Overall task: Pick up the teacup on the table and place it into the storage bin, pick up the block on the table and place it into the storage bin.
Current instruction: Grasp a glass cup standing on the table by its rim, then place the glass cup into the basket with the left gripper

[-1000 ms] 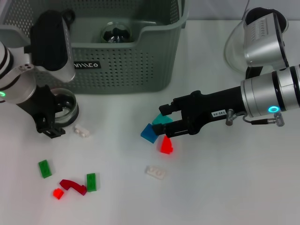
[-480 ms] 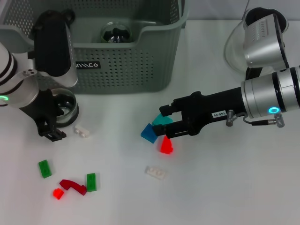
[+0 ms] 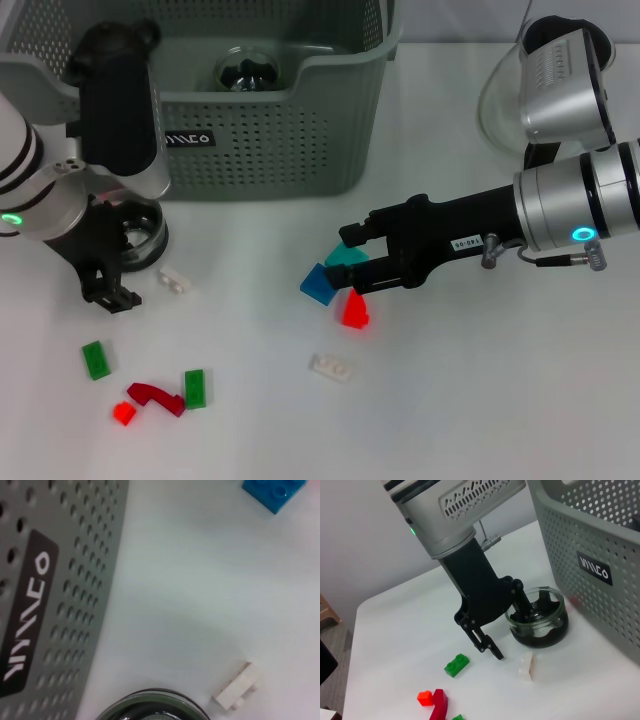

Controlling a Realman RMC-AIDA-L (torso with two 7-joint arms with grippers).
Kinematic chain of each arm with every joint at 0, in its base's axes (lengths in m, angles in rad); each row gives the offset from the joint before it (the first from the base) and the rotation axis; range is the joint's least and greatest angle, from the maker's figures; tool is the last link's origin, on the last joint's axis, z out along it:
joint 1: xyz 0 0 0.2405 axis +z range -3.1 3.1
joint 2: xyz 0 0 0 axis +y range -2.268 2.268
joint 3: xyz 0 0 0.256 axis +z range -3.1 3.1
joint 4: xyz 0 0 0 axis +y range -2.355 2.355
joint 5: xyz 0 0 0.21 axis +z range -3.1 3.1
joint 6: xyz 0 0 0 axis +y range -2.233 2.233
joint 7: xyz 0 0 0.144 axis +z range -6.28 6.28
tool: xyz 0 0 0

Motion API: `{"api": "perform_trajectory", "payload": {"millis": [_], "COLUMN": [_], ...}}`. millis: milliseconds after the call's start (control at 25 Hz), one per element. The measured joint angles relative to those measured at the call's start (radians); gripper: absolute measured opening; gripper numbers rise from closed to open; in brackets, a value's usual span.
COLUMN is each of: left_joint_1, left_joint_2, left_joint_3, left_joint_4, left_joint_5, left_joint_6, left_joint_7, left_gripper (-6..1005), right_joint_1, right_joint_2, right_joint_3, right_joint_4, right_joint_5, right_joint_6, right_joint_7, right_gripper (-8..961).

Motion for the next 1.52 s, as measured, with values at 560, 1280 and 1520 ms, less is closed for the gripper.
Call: {"api": "perform_trajectory", "payload": {"millis": [560, 1280, 1520], "left_joint_1": [-0.012, -0.028, -0.103], "left_joint_2": [0.005, -0.024, -0.026], "left_joint_3": [0.002, -0.140, -0.369], "left_joint_4": [-0.008, 0.311, 0.370], "left_joint_5": [0.000, -0.080, -0.251], "left_joint_6": [0.023, 0.438, 0.535], "left_joint_7": [-0.009, 0.010, -0.025], "left_gripper": [224, 37, 36], "right_joint_1": [0.003, -0.004, -0.005], "right_joint_2": [0.000, -0.003, -0.007], "right_joint_3": [0.001, 0.001, -0.005], "right_joint_4": [0.000, 0.000, 0.009], "right_joint_5": [0.001, 0.001, 0.000], "right_joint_6": [0.001, -0.003, -0.007], "right_joint_7": [0.001, -0.006, -0.010], "right_gripper": [686, 686, 686]}}
